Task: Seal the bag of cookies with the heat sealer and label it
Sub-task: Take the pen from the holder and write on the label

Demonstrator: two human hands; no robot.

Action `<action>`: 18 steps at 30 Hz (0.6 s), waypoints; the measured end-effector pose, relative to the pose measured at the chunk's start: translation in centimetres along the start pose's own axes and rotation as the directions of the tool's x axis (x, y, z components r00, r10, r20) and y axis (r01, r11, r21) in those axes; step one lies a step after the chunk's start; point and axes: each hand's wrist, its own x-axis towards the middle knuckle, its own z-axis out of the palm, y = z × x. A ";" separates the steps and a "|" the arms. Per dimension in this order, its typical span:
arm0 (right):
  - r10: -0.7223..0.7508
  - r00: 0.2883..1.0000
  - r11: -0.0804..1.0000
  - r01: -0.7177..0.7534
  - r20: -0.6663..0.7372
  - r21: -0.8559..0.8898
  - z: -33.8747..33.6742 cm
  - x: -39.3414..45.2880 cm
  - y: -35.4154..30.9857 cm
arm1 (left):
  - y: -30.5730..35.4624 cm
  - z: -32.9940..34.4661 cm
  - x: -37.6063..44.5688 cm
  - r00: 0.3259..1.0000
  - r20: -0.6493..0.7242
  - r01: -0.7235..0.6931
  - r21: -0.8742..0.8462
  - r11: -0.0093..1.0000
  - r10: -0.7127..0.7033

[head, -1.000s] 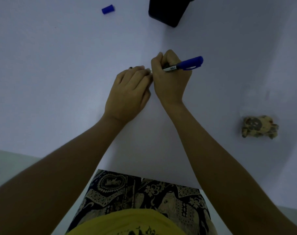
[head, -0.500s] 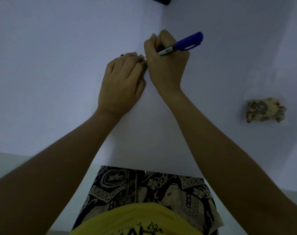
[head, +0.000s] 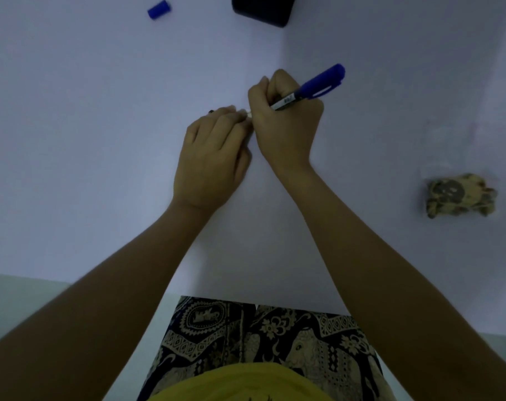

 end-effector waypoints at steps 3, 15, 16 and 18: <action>-0.001 1.000 1.000 0.001 0.008 0.000 -0.1 0.0 0.0 | 0.0 0.0 0.1 1.000 0.011 0.006 -0.007 1.000 -0.006; -0.020 0.998 0.998 0.023 -0.053 0.054 -0.2 0.1 0.0 | 0.0 -0.1 0.1 1.000 0.027 0.015 -0.002 1.000 -0.015; -0.019 0.998 0.998 0.022 -0.056 0.053 -0.2 0.1 0.1 | 0.0 -0.1 0.1 1.000 0.023 0.015 -0.001 1.000 -0.015; -0.017 0.998 0.998 0.020 -0.053 0.053 -0.2 0.1 0.2 | 0.0 -0.1 0.1 1.000 0.021 0.017 -0.005 1.000 -0.017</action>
